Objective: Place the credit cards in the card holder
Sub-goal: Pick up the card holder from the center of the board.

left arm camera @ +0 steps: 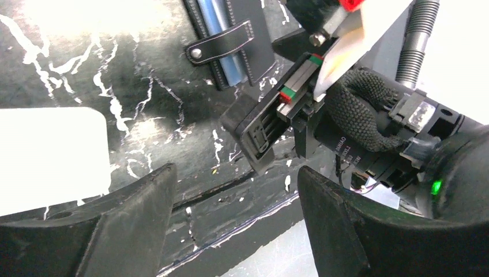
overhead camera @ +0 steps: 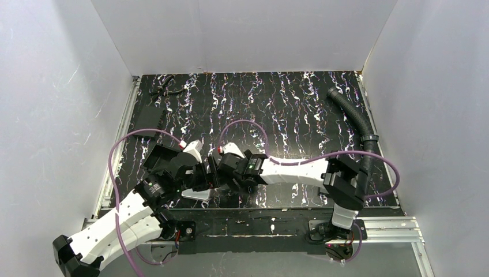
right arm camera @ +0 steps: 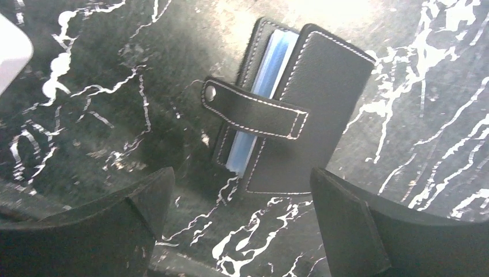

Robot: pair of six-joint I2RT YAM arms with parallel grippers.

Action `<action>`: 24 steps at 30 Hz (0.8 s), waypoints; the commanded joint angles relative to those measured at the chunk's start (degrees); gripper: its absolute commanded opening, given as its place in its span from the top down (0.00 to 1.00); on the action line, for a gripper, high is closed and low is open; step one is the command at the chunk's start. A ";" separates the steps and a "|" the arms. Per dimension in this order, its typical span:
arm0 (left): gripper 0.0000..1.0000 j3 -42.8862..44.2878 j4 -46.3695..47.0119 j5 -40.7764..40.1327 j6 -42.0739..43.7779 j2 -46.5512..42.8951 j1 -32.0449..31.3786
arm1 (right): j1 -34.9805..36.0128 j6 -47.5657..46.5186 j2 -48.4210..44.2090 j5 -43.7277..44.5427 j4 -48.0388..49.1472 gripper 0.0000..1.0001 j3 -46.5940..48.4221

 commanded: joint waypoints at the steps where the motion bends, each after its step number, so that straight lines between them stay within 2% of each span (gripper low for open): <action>1: 0.25 -0.14 -2.94 -3.12 -0.45 -1.67 0.20 | 1.96 0.02 3.13 10.89 -1.91 0.05 3.48; 8: 0.25 0.43 -6.33 -6.35 -0.60 -5.71 0.20 | 5.07 2.62 8.51 16.79 -0.58 0.17 2.76; 12: 0.25 -0.29 -7.96 -7.76 -1.42 -8.53 0.24 | 5.16 3.79 8.18 14.10 4.65 0.20 -0.86; 18: 0.25 -0.92 -9.73 -9.53 -2.73 -11.60 0.23 | 5.07 6.52 7.09 15.80 6.61 0.39 -4.71; 24: 0.25 -0.67 -10.89 -10.95 -2.81 -12.49 0.19 | 3.08 6.24 2.24 13.93 12.43 0.70 -10.57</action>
